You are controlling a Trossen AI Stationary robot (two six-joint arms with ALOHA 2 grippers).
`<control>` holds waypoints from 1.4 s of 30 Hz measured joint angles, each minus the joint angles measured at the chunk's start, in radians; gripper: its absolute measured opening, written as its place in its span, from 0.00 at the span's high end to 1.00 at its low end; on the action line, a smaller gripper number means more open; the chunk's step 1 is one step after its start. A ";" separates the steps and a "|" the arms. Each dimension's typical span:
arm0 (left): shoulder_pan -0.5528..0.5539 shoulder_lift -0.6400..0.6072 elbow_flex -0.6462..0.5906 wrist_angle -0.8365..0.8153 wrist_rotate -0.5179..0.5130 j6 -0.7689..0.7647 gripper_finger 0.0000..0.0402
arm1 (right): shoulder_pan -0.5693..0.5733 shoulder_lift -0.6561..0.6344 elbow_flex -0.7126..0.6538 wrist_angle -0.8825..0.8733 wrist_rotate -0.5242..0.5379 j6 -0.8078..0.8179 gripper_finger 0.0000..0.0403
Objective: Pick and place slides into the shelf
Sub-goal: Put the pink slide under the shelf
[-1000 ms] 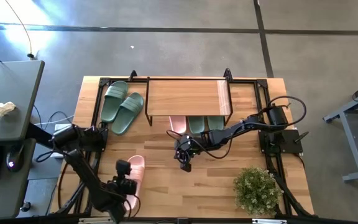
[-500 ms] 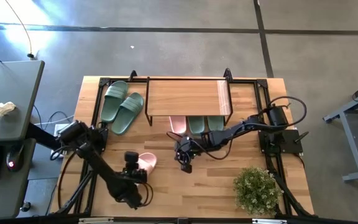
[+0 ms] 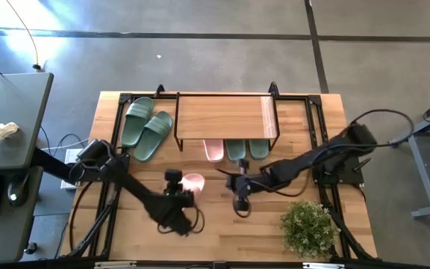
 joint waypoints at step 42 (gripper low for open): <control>0.323 0.000 -0.136 0.135 -0.066 -0.288 1.00 | 0.300 -0.087 0.000 -0.382 0.261 0.285 1.00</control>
